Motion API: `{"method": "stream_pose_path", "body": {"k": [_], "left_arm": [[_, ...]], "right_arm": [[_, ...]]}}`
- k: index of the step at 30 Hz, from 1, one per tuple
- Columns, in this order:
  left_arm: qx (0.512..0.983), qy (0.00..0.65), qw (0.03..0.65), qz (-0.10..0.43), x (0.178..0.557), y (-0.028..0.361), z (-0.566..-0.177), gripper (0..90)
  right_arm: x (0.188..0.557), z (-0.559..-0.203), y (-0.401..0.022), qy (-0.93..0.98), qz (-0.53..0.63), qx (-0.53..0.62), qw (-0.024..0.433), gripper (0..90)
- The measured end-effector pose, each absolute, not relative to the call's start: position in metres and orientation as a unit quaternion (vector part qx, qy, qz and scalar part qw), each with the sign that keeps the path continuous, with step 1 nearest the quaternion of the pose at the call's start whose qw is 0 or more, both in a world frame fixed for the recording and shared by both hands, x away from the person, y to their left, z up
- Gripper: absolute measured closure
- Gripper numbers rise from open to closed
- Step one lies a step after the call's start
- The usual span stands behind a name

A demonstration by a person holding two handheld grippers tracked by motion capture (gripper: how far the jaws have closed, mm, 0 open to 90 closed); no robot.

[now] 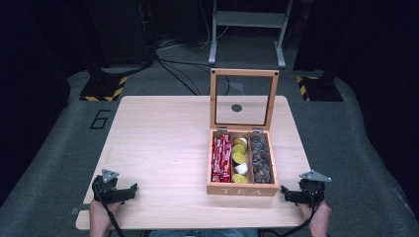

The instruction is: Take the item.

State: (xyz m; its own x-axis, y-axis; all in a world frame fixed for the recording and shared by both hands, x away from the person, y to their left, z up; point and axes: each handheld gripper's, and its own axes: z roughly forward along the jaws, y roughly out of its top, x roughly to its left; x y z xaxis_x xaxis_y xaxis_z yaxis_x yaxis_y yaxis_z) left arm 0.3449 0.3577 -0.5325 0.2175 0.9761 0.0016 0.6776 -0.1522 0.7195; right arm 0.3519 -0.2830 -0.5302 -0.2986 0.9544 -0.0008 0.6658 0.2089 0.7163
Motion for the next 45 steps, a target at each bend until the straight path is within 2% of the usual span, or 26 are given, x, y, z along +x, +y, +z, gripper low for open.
{"method": "stream_pose_path", "body": {"k": [33, 45], "left_arm": [[0.714, 0.587, 0.294, 0.243, 0.347, 0.355, -0.530, 0.1], [0.717, 0.572, 0.319, 0.237, 0.344, 0.343, -0.521, 1.1]], "right_arm": [[0.352, -0.530, -0.283, 0.742, 0.314, 0.545, 0.233, 0.0], [0.352, -0.530, -0.283, 0.742, 0.314, 0.545, 0.233, 0.0]]}}
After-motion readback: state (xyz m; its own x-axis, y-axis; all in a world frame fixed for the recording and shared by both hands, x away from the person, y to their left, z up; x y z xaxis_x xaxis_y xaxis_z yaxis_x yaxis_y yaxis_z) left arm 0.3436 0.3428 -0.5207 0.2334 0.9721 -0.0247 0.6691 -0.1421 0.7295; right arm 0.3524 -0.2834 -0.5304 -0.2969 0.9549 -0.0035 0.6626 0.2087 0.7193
